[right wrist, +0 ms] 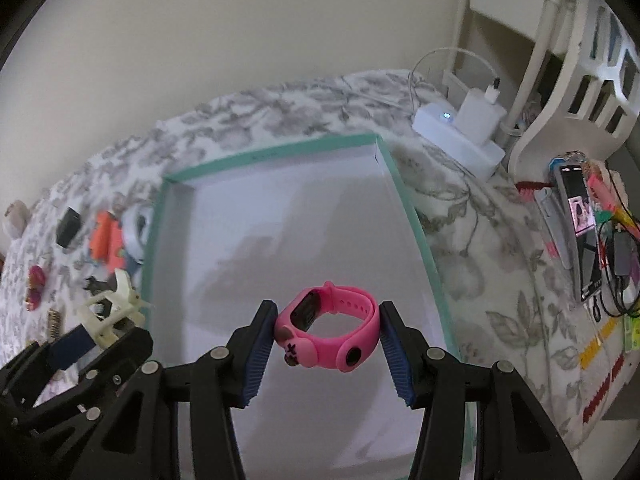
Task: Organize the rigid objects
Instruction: 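Carry the claw clip with the left tool and the watch band with the right tool into the tray, then open both tools to release the clip and band in the tray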
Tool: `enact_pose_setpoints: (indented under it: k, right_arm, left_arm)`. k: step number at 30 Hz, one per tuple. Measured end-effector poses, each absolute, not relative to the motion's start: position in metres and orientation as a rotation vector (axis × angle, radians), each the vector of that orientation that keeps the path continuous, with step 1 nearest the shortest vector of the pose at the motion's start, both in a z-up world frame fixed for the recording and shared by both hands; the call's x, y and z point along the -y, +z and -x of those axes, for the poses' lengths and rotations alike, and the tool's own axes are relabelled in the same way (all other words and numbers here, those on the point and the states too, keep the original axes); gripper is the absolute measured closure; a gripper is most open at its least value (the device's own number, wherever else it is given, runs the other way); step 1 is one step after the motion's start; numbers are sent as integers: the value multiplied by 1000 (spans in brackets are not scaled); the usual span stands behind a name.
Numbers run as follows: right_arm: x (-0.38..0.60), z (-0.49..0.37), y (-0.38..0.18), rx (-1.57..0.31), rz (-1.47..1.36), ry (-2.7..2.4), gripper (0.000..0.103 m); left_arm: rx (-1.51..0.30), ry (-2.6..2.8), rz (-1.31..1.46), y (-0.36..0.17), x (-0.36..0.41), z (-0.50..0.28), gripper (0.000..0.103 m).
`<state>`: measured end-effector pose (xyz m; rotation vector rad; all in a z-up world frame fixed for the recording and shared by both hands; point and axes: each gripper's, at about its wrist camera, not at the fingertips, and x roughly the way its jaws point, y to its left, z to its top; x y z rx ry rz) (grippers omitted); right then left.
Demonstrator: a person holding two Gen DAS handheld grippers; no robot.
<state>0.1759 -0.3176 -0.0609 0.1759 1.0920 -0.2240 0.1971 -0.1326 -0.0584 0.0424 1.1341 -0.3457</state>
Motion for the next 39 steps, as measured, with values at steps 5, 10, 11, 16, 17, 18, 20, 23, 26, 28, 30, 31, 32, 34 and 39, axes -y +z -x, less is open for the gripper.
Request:
enact_pose_setpoints:
  k: [5,10,11,16,17,18,20,23,26,28,30,31,32,34,39]
  right_arm:
    - [325,-188,-79,-1127,-182,-228,47]
    - [333,-198,-86,-1139,-177,-237,48]
    - [335,-198,-89,-1144,-182,-239,48]
    - [339,-200,-99,-1162,-196,-240,48]
    - [338,-200,-99,-1163,-197,-241,48]
    - [338,-200,-100,-1163,-198,-241,48]
    - [338,-199,-98,-1160,-198,-240,48]
    - [337,-196,-89,-1147,-199,-241,47]
    - [336,-193,-77,-1136,-205,-242,47]
    - [334,-190,-69,-1127,-208,-237,47]
    - [332,-188,-62,-1121,-203,-235,46]
    - [331,-186,-59,-1118,-202,-235,46]
    - [329,-185,-56,-1113,-203,-235,46]
    - [328,-181,-50,-1106,-207,-238,44]
    - [321,-171,-40,-1083,-223,-257,33]
  left_arm:
    - [-1147,-341,-82,-75,143,-206,48]
    - [-1167,-359,-98,-86,153,-211,49]
    - [-1172,-361,-103,-87,153,-211,49]
    - [-1173,-360,-110,-90,154,-210,49]
    - [-1173,-359,-103,-89,153,-210,49]
    - [-1173,-360,-97,-88,152,-210,49]
    - [-1169,-361,-89,-84,151,-208,49]
    - [-1168,-360,-93,-77,150,-206,48]
    - [-1153,-354,-98,-67,147,-201,47]
    - [-1139,-353,-93,-60,143,-197,42]
    - [-1128,-349,-96,-55,140,-193,42]
    - [-1125,-341,-103,-52,138,-190,42]
    - [-1125,-332,-103,-50,135,-189,41]
    - [-1124,-313,-79,-45,128,-187,41]
    - [-1155,-148,17,-40,101,-187,41]
